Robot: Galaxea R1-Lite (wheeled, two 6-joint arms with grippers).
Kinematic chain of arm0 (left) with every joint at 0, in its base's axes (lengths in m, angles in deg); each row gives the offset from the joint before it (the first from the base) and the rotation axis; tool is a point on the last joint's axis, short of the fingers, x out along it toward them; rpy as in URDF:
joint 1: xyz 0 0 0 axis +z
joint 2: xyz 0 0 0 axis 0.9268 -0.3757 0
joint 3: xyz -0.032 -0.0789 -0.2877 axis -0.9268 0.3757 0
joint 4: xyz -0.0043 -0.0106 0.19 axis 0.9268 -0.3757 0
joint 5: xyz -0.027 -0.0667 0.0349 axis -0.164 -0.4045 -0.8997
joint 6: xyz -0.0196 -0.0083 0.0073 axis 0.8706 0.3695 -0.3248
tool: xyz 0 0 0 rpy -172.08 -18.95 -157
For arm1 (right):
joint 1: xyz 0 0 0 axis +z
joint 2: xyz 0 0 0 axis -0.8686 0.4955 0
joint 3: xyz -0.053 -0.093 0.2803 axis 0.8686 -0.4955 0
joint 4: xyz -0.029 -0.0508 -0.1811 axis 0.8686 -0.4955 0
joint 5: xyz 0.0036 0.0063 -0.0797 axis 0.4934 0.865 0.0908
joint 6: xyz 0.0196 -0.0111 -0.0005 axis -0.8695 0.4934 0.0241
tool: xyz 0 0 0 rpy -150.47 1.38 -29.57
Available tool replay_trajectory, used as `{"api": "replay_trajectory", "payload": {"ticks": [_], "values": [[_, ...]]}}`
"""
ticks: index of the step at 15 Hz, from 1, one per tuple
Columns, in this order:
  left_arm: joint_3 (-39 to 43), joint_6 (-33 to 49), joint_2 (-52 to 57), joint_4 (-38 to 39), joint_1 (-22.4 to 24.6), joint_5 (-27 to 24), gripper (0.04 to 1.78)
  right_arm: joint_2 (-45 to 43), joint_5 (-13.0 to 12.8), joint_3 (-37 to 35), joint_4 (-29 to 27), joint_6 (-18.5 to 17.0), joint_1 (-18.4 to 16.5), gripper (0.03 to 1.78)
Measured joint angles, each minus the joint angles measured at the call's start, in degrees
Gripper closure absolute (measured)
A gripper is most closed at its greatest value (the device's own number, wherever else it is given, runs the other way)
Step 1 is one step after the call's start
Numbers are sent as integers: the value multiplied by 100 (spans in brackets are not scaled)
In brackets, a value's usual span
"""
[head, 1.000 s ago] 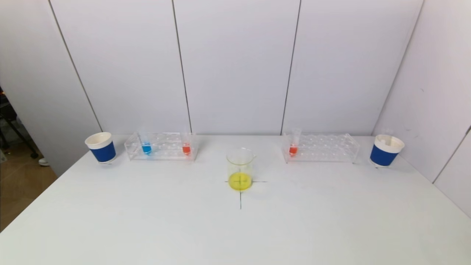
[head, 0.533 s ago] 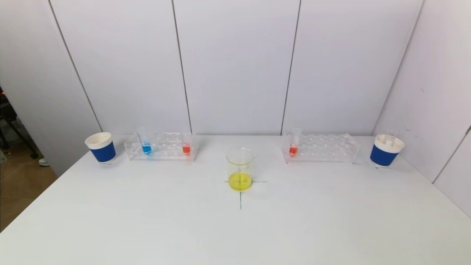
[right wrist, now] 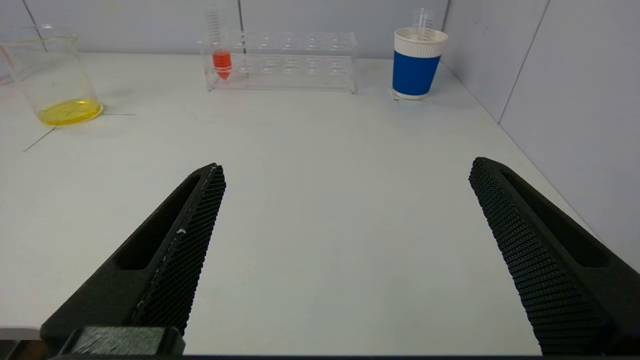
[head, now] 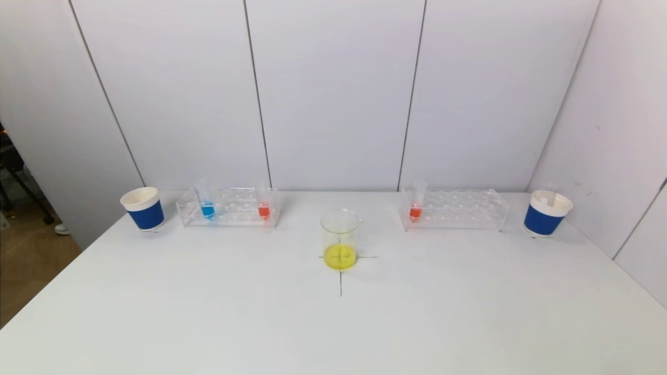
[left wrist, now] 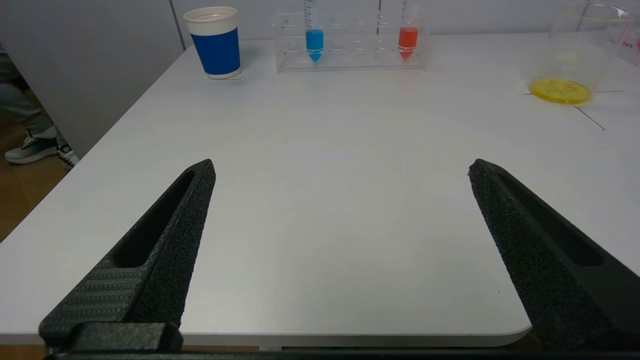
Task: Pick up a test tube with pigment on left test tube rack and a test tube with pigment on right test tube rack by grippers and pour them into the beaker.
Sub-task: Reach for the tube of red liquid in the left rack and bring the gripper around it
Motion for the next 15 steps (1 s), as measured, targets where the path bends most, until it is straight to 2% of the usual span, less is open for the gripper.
{"api": "replay_trajectory", "payload": {"ticks": [15], "values": [[0,-24,0,0,4,-7,5,0,1,0,-5,-154,0,4]]}}
